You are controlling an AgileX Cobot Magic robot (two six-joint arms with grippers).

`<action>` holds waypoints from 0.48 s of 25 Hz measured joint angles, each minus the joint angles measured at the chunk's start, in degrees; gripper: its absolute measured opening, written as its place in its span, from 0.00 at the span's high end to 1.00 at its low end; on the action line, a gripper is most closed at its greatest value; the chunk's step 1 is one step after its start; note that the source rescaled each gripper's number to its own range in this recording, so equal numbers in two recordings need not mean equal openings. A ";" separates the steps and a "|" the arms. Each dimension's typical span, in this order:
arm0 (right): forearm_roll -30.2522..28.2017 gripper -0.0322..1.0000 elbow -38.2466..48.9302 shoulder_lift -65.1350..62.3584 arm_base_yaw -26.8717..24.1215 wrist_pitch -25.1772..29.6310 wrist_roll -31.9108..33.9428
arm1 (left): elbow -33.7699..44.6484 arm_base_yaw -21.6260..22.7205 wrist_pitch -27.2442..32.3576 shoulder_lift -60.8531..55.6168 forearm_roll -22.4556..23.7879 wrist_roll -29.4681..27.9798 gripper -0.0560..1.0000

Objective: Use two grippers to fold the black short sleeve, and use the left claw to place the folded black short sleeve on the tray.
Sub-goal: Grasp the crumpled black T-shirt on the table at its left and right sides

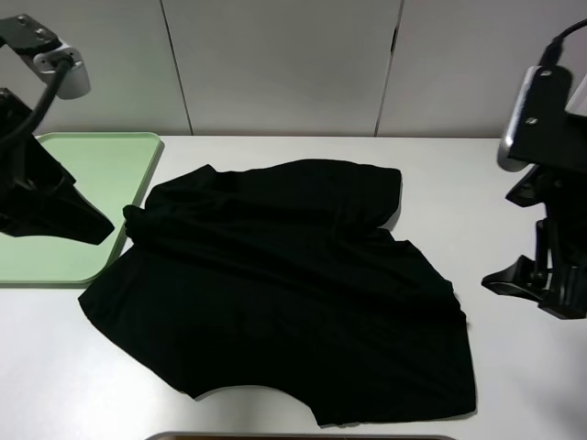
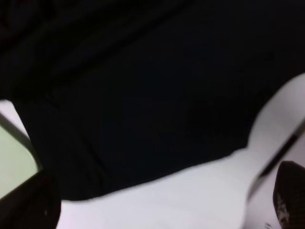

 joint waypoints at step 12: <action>-0.25 0.00 -0.01 20.07 1.31 -7.94 -0.61 | -5.96 0.00 -7.61 9.94 -0.87 9.13 0.11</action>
